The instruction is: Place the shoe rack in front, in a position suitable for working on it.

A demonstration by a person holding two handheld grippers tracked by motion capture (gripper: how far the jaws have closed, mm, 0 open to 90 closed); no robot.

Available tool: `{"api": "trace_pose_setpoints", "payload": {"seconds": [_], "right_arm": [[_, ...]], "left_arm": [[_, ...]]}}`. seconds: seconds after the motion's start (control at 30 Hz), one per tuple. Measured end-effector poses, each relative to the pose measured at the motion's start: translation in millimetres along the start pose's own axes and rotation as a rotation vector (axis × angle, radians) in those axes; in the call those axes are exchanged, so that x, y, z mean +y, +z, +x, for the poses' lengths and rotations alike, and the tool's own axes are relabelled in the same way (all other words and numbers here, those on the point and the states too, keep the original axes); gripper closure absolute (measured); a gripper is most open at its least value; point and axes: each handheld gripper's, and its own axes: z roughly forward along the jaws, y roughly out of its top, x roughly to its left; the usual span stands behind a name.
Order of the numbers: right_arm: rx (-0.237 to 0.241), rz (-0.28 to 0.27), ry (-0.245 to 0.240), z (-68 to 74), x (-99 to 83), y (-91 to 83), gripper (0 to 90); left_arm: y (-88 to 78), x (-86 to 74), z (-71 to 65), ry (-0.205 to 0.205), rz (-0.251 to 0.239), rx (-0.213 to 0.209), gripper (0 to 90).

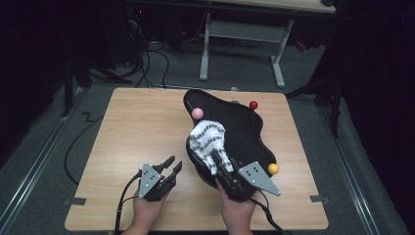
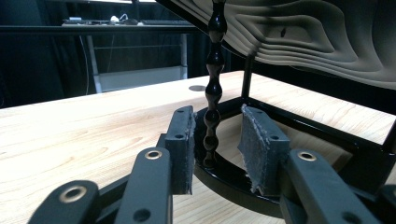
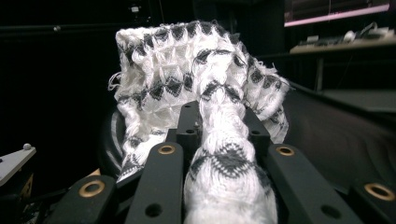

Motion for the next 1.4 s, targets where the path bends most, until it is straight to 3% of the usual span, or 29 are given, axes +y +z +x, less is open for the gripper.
{"api": "trace_pose_setpoints", "payload": {"seconds": [0.13, 0.27, 0.4, 0.63, 0.8, 0.93, 1.03, 1.2, 1.4], "right_arm": [[-0.026, -0.012, -0.081, 12.7, 1.0, 2.5, 74.4], [-0.068, -0.010, -0.094, 8.8, -3.6, 1.6, 73.5], [-0.140, -0.005, -0.102, -6.3, -12.2, -4.0, 74.4], [-0.290, 0.026, -0.084, -45.6, -30.5, -23.0, 76.1], [-0.428, 0.062, -0.143, -71.0, -40.1, -32.8, 77.6], [-0.486, 0.076, -0.185, -80.1, -44.8, -37.6, 78.4], [-0.500, 0.079, -0.200, -81.0, -46.7, -37.5, 79.2], [-0.470, 0.091, -0.176, -73.3, -42.6, -30.9, 79.5], [-0.385, 0.069, -0.218, -40.3, -34.5, -15.9, 79.1]], "left_arm": [[-0.2, -0.1, 0.4, 0.003, 0.000, 0.000, 64.9], [0.1, -0.6, 0.3, 0.006, 0.004, 0.000, 64.9], [0.6, -1.2, -0.6, 0.009, 0.007, -0.002, 65.0], [1.9, -2.1, -3.0, 0.014, 0.011, -0.005, 65.0], [2.3, -2.2, -4.0, 0.018, 0.012, -0.008, 65.0], [3.1, -2.5, -4.1, 0.013, 0.014, -0.009, 65.0], [3.1, -2.3, -5.0, 0.016, 0.010, -0.011, 65.0], [3.0, -2.0, -5.2, 0.015, 0.012, -0.011, 65.1], [2.4, -1.9, -4.1, 0.012, 0.011, -0.011, 65.1]]}}
